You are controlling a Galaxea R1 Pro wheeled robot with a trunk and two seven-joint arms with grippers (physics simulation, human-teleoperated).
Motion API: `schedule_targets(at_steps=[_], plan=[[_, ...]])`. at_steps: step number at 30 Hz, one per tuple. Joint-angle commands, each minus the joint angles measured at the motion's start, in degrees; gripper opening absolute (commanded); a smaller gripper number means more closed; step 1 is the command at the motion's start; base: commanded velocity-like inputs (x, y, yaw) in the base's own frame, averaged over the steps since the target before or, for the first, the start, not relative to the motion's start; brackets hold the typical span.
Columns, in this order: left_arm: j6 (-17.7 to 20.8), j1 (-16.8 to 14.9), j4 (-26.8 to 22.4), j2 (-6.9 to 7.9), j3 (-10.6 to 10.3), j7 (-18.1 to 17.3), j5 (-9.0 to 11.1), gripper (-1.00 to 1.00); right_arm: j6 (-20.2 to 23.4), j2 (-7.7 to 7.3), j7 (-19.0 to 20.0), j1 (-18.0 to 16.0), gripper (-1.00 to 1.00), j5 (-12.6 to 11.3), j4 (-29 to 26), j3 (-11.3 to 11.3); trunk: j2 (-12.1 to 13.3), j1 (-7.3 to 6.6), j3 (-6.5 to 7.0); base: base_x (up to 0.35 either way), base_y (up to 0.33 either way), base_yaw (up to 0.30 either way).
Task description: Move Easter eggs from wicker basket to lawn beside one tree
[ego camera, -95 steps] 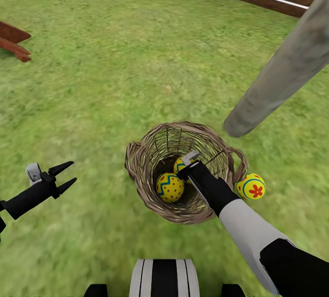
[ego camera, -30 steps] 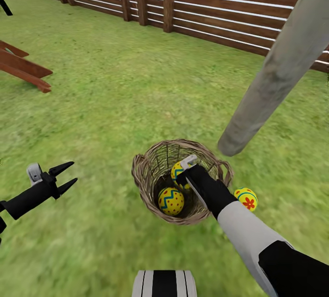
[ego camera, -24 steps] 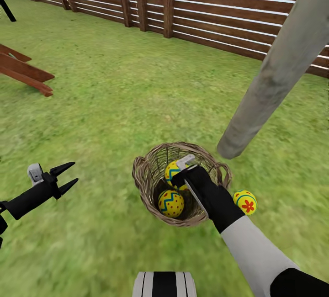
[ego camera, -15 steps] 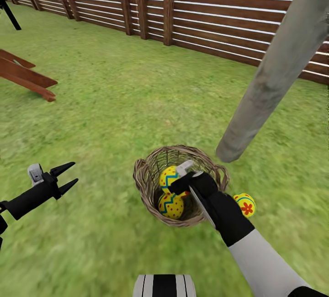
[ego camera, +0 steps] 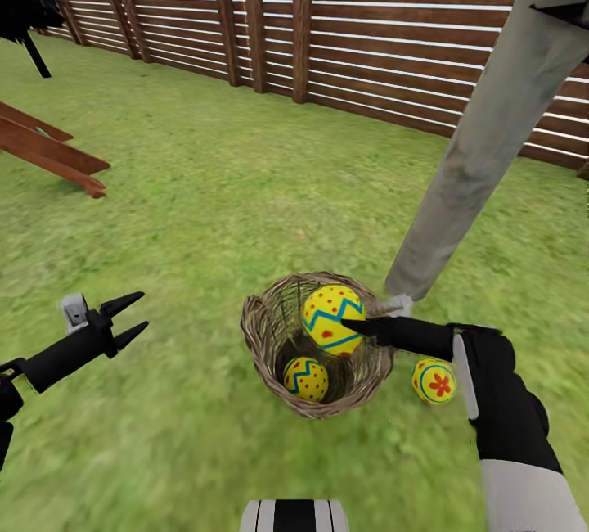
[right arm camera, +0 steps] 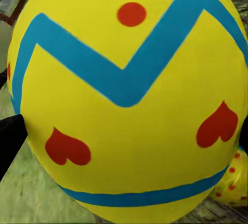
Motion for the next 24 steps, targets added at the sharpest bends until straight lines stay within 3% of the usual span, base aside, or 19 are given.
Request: schedule_targets(at_steps=[1, 4, 7, 9, 11, 12, 14, 16, 24], plan=[[0.2, 0.0, -0.1, -0.01, -1.0, -0.5, -0.5, 1.00, 0.4, -0.48, 5.0, 0.0, -1.00, 0.4, 0.0, -2.7, 0.0, -0.03, 0.19, 0.000, 0.000, 0.000], [-0.2, 0.0, -0.2, -0.09, -4.0, -0.4, -0.5, 1.00, 0.3, -0.87, 10.8, 0.7, -1.00, 0.5, 0.1, -4.2, 0.0, -0.11, 0.85, 0.000, 0.000, 0.000], [-0.2, 0.0, -0.5, -0.16, -5.3, -0.9, -0.5, 1.00, 0.0, -0.88, 11.8, 1.0, -1.00, 0.6, 0.2, -4.4, 0.1, -0.14, 1.07, 0.000, 0.000, 0.000], [-0.2, 0.0, -1.6, -0.97, -5.5, -1.9, -0.5, 1.00, -0.2, -1.06, 11.9, 1.5, -1.00, 0.6, 0.1, -4.7, 0.1, -0.14, 1.07, 0.000, 0.000, -0.003], [-0.1, 0.0, -2.4, -1.33, -5.6, -2.5, -0.5, 1.00, -0.2, -1.64, 12.0, 1.5, -1.00, 0.5, 0.1, -7.1, 0.1, -0.14, 1.13, 0.000, 0.000, -0.155], [-0.1, 0.0, -2.5, -1.40, -5.6, -2.7, -0.5, 1.00, -0.2, -1.85, 12.6, 1.6, -1.00, 0.5, 0.1, -9.5, 0.1, -0.14, 1.17, 0.000, 0.000, -0.231], [-0.2, 0.0, -2.6, -1.64, -5.7, -2.8, -0.5, 1.00, -0.1, -2.51, 18.6, 1.6, -1.00, 0.4, 0.1, -14.7, 0.1, -0.14, 1.28, 0.000, 0.000, -0.254], [-0.2, 0.0, -2.6, -2.33, -5.7, -2.8, -0.5, 1.00, -0.1, -3.77, 20.1, 1.6, -1.00, 0.4, 0.2, -16.5, 0.1, -0.14, 1.38, 0.000, 0.000, -0.259], [-0.1, 0.0, -2.6, -3.06, -5.7, -2.8, -0.5, 1.00, -0.2, -4.33, 19.0, 1.6, -1.00, 1.2, 0.5, -17.2, 0.1, -0.14, 1.80, 0.000, 0.000, -0.260]])
